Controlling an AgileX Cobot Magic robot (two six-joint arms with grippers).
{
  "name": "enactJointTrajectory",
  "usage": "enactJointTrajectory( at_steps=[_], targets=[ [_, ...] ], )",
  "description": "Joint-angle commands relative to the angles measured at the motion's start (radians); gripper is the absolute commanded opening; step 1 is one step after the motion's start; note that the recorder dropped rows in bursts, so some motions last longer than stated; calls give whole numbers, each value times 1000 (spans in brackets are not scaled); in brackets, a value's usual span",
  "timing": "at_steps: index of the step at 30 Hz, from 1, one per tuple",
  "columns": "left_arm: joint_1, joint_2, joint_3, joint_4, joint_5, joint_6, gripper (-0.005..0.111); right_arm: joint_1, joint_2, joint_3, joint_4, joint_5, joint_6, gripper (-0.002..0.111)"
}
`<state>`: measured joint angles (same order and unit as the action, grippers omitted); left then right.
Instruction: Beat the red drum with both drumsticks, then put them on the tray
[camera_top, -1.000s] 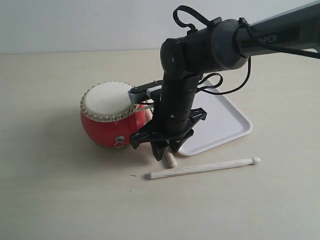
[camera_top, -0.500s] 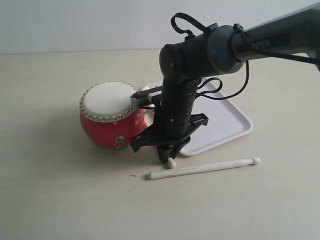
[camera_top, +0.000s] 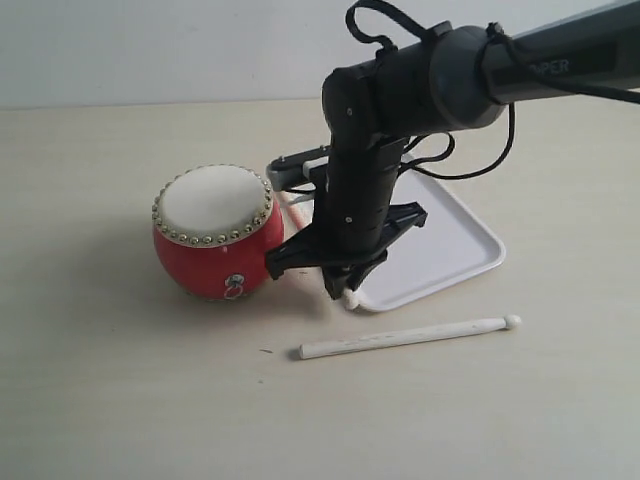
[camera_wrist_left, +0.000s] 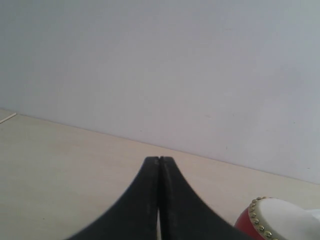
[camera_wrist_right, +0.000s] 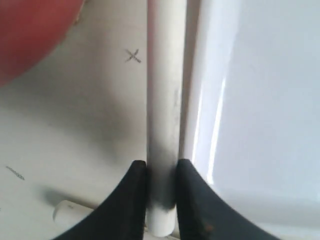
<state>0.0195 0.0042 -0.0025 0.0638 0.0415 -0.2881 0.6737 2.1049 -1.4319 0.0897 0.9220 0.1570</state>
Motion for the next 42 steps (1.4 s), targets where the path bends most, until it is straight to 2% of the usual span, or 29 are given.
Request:
enactJointTrajectory(
  at_steps=[1,17,33,38,42],
  targets=[
    [4,-4,2,3,-12,-3,0,1,-61,-3,-22,-13,13,0],
    [4,-4,2,3,-12,-3,0,-1,-336,10,-22,-32,-81,0],
    [4,-4,2,3,-41,-11,0,-1,-717,298,-12,-148,-102,0],
    [4,-4,2,-64,-125,-341,0,-1,-801,363,8,-153,-107,0],
    [4,-4,2,-64,-248,-364,0,-1,-854,398,10,-160,-107,0]
  ],
)
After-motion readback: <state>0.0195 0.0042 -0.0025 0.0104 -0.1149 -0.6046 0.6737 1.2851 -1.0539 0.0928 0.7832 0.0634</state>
